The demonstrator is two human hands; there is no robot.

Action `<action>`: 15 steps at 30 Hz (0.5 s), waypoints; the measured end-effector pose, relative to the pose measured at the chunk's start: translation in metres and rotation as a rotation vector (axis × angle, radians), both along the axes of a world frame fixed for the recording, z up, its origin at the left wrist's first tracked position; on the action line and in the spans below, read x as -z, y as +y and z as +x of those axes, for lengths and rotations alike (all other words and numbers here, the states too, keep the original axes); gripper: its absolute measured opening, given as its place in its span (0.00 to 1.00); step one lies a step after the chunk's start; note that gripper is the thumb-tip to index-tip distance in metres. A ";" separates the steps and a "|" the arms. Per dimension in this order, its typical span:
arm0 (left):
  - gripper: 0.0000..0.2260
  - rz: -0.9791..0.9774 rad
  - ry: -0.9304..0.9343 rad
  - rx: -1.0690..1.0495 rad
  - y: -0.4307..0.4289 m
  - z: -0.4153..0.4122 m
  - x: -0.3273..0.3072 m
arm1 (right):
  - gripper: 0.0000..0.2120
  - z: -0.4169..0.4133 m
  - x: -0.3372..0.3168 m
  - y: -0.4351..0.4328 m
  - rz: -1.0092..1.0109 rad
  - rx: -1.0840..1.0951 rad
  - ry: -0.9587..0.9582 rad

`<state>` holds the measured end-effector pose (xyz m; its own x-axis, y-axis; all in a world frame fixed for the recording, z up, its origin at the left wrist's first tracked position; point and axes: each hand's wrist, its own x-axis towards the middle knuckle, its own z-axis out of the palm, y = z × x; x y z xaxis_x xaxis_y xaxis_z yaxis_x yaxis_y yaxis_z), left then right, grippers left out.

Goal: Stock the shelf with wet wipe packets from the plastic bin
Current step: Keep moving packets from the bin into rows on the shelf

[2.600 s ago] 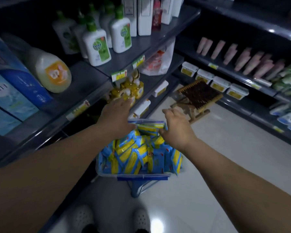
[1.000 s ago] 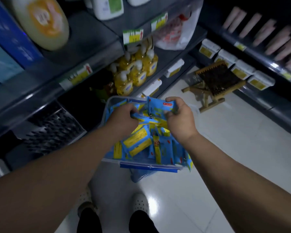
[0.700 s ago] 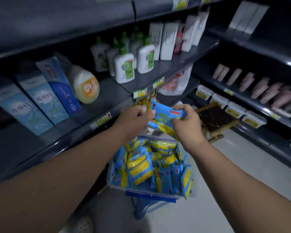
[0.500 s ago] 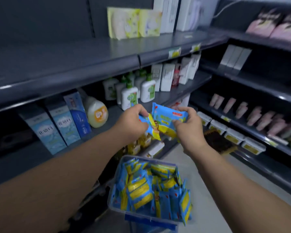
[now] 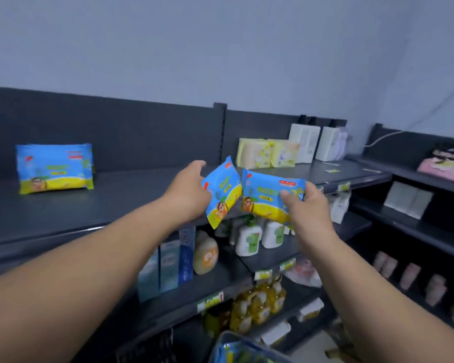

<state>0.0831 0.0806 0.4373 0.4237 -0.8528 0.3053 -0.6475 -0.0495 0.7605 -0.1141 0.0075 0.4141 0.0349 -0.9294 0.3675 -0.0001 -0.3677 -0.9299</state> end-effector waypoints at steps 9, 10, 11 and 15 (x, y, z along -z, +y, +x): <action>0.15 -0.020 -0.044 -0.282 0.044 0.130 -0.051 | 0.05 0.129 -0.034 -0.003 0.045 -0.251 -0.054; 0.15 -0.014 -0.042 -0.299 0.048 0.144 -0.053 | 0.06 0.145 -0.033 -0.004 0.064 -0.281 -0.062; 0.15 -0.006 -0.031 -0.312 0.052 0.158 -0.055 | 0.06 0.160 -0.032 -0.004 0.091 -0.316 -0.069; 0.15 0.065 -0.014 -0.357 0.066 0.213 -0.057 | 0.06 0.218 -0.029 -0.006 0.196 -0.485 -0.054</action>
<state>0.2958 0.1466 0.4941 0.6943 -0.6700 0.2628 -0.5908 -0.3220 0.7398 0.1035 0.0017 0.4429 0.4643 -0.8625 0.2014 0.1772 -0.1323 -0.9752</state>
